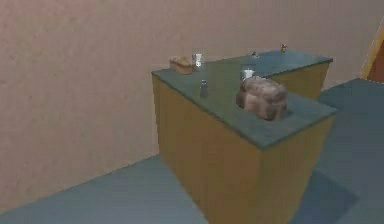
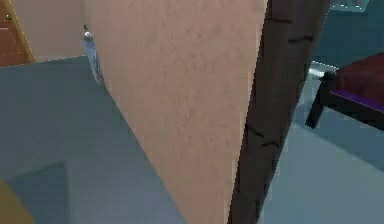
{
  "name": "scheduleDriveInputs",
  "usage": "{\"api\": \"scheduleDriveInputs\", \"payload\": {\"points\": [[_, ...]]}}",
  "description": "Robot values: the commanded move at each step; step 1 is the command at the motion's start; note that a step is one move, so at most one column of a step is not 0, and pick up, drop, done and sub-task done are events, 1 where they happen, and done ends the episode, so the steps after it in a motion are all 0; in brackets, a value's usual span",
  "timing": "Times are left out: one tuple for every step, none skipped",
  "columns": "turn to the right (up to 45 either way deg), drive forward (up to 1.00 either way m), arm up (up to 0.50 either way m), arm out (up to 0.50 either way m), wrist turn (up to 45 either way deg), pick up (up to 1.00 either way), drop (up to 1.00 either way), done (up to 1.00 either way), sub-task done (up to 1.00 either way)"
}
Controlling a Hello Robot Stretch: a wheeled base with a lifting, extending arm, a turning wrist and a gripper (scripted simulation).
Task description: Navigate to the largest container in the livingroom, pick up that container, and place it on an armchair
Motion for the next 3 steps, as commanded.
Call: {"api": "scheduleDriveInputs", "payload": {"points": [[-24.0,0.00,0.00,0.00,0.0,0.00,0.00,0.00,0.00],[0.0,0.10,0.00,0.00,0.0,0.00,0.00,0.00,0.00],[-6.0,0.00,0.00,0.00,0.0,0.00,0.00,0.00,0.00]]}}
